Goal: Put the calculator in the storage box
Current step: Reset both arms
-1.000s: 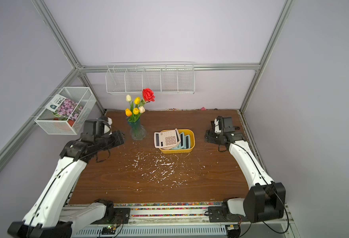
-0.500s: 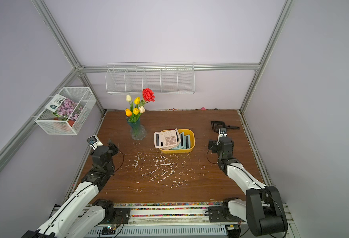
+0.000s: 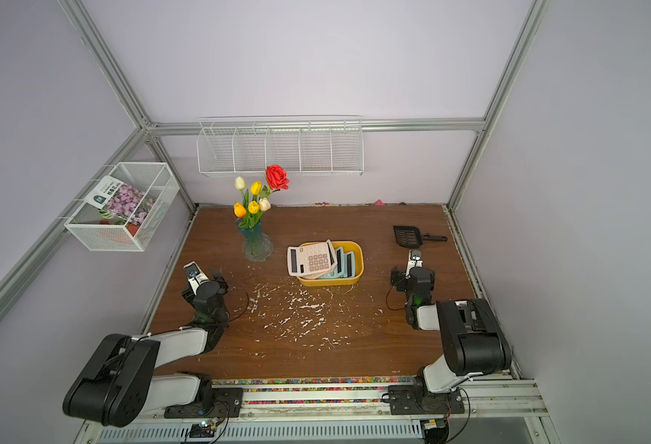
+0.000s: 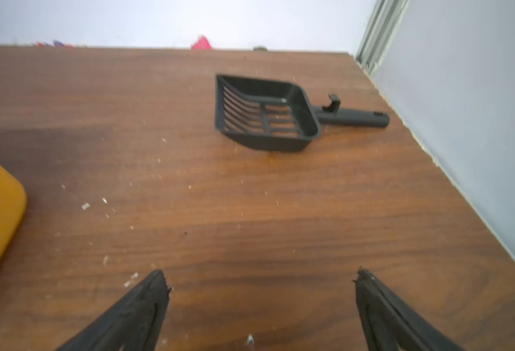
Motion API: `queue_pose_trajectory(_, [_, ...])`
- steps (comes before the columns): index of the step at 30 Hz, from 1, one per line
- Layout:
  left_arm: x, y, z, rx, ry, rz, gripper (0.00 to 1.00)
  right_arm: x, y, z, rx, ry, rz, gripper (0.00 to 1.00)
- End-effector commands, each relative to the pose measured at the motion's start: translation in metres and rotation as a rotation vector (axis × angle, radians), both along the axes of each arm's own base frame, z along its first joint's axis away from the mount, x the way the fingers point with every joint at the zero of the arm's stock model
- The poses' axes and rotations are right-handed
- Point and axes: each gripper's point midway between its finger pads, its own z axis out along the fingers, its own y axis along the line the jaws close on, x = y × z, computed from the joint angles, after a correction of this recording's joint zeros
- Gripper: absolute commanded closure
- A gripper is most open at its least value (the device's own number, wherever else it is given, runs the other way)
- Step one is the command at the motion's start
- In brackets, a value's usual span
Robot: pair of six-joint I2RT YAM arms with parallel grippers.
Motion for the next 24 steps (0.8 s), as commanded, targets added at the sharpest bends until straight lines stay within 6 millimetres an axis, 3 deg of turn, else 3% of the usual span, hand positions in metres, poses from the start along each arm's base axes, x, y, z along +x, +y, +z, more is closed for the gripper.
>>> queue_pose_trajectory(1, [0.025,-0.014,0.028,0.076,-0.085,-0.085,0.25,0.007,0.006,0.018,-0.004,-0.081,0.047,0.01])
queue_pose_trajectory(4, [0.033,-0.019,0.026,0.133,-0.114,-0.11,0.2,0.007,0.007,0.018,-0.006,-0.081,0.051,0.01])
queue_pose_trajectory(8, [0.044,-0.022,0.016,0.08,-0.044,-0.181,0.18,0.007,0.008,0.017,-0.007,-0.078,0.056,0.01])
queue_pose_trajectory(10, [0.051,-0.026,0.011,0.074,-0.008,-0.216,0.0,0.005,0.008,0.017,-0.006,-0.082,0.061,0.01])
queue_pose_trajectory(13, [0.055,-0.026,0.01,0.063,0.006,-0.23,0.0,-0.003,0.013,0.024,-0.013,-0.153,0.087,0.01])
queue_pose_trajectory(16, [0.044,-0.02,0.014,0.053,-0.05,-0.202,0.0,-0.013,0.014,0.026,-0.012,-0.193,0.095,0.01])
queue_pose_trajectory(21, [0.031,-0.024,0.018,0.057,-0.111,-0.239,0.0,-0.005,0.012,0.023,-0.014,-0.155,0.084,0.01])
queue_pose_trajectory(24, [0.022,-0.03,0.018,0.062,-0.145,-0.286,0.0,-0.002,0.0,0.02,-0.018,-0.127,0.0,0.01])
